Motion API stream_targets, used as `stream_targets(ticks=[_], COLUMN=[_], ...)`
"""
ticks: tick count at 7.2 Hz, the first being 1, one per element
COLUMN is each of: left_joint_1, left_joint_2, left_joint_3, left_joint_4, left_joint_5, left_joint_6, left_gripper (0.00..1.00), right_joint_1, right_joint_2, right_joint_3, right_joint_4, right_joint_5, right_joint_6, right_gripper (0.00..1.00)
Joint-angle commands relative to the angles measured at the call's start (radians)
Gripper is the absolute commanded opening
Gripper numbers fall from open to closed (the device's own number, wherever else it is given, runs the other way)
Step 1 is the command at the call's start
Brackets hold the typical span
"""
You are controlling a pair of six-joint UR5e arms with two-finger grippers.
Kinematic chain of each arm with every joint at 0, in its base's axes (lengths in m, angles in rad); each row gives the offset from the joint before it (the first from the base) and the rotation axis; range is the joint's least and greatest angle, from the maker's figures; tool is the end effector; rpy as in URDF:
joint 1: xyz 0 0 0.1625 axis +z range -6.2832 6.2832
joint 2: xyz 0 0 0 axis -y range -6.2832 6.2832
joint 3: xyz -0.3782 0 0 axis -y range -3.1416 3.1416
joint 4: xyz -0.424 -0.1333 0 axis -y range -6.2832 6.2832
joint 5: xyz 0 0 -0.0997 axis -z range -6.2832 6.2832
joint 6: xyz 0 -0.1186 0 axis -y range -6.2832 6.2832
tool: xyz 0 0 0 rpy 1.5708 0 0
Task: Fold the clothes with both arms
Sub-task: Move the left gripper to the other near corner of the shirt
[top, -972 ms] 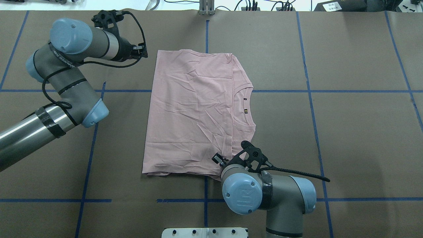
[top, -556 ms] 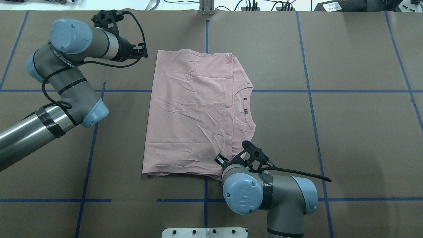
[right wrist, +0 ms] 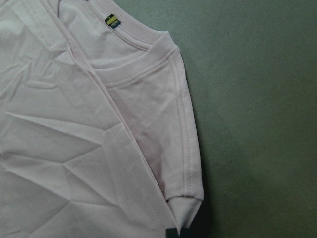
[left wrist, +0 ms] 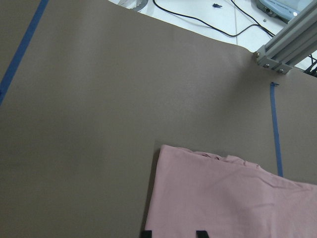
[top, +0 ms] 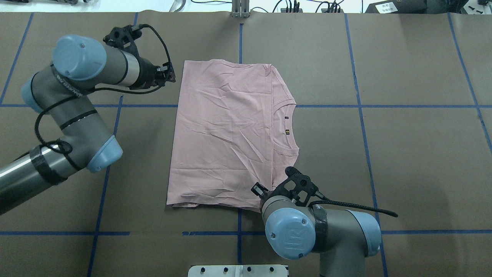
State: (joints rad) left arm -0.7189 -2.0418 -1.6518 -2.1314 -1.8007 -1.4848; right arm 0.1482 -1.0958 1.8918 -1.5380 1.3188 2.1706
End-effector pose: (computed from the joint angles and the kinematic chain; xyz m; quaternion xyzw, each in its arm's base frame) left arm 0.4420 -0.5280 0.2388 0.1158 0.5208 -0.2050 0.8206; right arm -0.5908 -0.2529 0.2000 0.0227 -0.4151 0.3789 0.8268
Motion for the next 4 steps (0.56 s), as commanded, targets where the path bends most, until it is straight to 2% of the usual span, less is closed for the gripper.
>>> stream_targets(ticks=[1, 2, 3, 4], left_joint_1=[0.177, 0.246, 0.278, 0.368], left_joint_2=[0.133, 0.132, 0.141, 0.182], left_joint_3=[-0.219, -0.249, -0.288, -0.289], left_joint_4=[0.092, 0.170, 0.203, 0.234], left_joint_5=[0.053, 0.060, 0.076, 0.101], left_joint_6=[-0.260, -0.325, -0.351, -0.402], left_gripper=[0.43, 0.42, 0.42, 0.42], right_joint_1=[-0.009, -0.009, -0.007, -0.007], right_joint_2=[-0.028, -0.042, -0.045, -0.046], right_joint_3=[0.047, 0.068, 0.073, 0.073], right_joint_4=[-0.001, -0.001, -0.001, -0.001], right_joint_5=[-0.013, -0.013, -0.013, -0.012], right_joint_6=[0.000, -0.002, -0.003, -0.006], right_gripper=[0.00, 0.00, 0.00, 0.00])
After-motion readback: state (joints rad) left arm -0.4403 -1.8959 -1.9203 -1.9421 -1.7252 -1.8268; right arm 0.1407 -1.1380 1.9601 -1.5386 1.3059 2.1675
